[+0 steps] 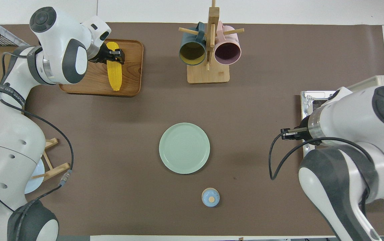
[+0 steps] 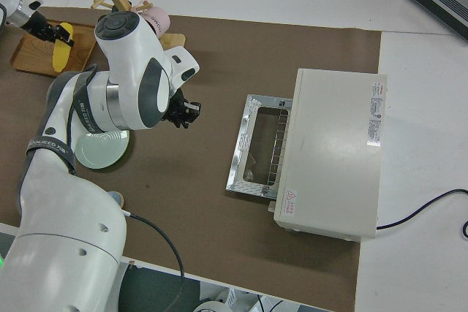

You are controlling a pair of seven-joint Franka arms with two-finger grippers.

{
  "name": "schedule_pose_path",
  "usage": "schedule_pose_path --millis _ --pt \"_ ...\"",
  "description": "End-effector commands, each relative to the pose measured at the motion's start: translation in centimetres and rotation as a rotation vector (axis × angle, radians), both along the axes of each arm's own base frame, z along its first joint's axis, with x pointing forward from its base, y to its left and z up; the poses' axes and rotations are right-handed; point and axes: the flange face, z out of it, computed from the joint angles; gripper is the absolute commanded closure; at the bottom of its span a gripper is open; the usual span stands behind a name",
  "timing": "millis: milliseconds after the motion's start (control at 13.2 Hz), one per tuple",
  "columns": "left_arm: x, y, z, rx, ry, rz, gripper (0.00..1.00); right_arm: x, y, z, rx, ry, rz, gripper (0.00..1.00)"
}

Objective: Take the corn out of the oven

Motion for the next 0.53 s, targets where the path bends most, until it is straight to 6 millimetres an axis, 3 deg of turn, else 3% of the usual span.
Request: schedule_pose_path --millis 0,303,454 --pt "0.3 0.3 -0.5 0.011 -0.024 -0.01 0.0 -0.3 -0.7 -7.4 -0.048 -0.002 -0.014 1.0" --pt "0.0 0.4 0.5 0.01 0.01 -0.011 0.0 -1.6 -1.8 -10.5 -0.116 0.015 -0.087 1.0" --pt "-0.7 0.5 3.5 0.011 0.027 -0.019 0.0 -3.1 -2.7 -11.8 -0.118 0.019 -0.11 1.0"
